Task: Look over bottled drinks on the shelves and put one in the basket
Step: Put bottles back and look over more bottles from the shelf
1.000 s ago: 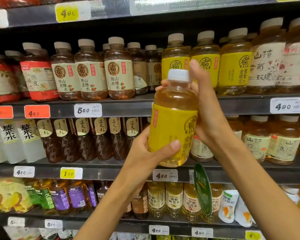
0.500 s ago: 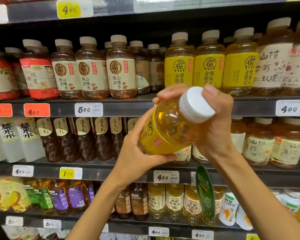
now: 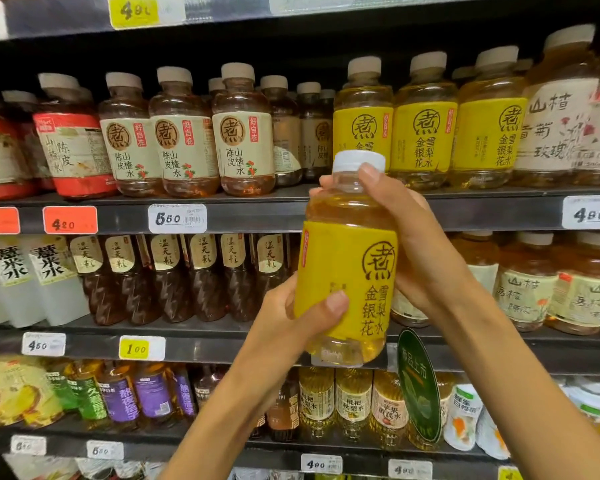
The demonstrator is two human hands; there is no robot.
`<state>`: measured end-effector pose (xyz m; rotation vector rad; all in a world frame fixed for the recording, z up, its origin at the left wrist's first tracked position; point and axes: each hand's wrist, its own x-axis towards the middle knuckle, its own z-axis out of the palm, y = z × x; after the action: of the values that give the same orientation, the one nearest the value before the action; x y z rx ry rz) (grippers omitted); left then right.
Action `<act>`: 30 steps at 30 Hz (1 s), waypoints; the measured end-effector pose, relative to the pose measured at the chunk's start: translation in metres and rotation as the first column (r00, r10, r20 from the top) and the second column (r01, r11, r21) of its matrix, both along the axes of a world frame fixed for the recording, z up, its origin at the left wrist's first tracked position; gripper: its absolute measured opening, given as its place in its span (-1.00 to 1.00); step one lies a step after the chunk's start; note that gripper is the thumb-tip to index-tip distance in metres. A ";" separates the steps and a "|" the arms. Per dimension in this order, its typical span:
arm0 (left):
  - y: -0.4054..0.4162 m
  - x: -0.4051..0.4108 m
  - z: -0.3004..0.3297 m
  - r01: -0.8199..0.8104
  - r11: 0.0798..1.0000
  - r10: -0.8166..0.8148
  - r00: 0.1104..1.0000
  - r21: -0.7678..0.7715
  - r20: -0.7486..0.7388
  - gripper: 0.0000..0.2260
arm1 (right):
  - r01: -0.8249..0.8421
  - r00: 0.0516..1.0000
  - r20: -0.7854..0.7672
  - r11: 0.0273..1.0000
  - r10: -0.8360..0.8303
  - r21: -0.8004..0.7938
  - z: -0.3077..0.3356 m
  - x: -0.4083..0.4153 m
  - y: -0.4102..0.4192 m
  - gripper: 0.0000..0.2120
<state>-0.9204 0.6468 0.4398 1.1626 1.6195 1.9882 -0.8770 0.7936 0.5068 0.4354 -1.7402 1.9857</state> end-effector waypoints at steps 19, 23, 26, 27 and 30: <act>-0.024 0.016 0.002 0.418 0.809 -0.586 0.536 0.412 0.608 -0.52 | 0.032 0.910 0.366 0.844 0.197 -0.535 -0.046 -0.012 -0.017 -0.75; -0.026 0.016 -0.003 0.337 0.850 -0.527 0.553 0.405 0.645 -0.47 | -0.006 0.884 0.389 0.838 0.259 -0.545 -0.052 -0.012 -0.017 -0.71; -0.025 0.014 -0.014 0.324 0.852 -0.524 0.537 0.412 0.661 -0.55 | -0.007 0.878 0.401 0.846 0.260 -0.534 -0.055 -0.013 -0.018 -0.74; -0.027 0.013 -0.017 0.329 0.861 -0.509 0.539 0.388 0.672 -0.56 | -0.005 0.878 0.404 0.848 0.258 -0.530 -0.053 -0.013 -0.018 -0.73; -0.027 0.015 -0.023 0.402 0.874 -0.478 0.601 0.274 0.641 -0.56 | 0.006 0.889 0.402 0.872 0.219 -0.489 -0.043 -0.015 -0.014 -0.74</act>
<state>-0.9051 0.6202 0.4169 0.6084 0.7496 1.8396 -0.8918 0.7800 0.4642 -0.1113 -1.3861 2.6593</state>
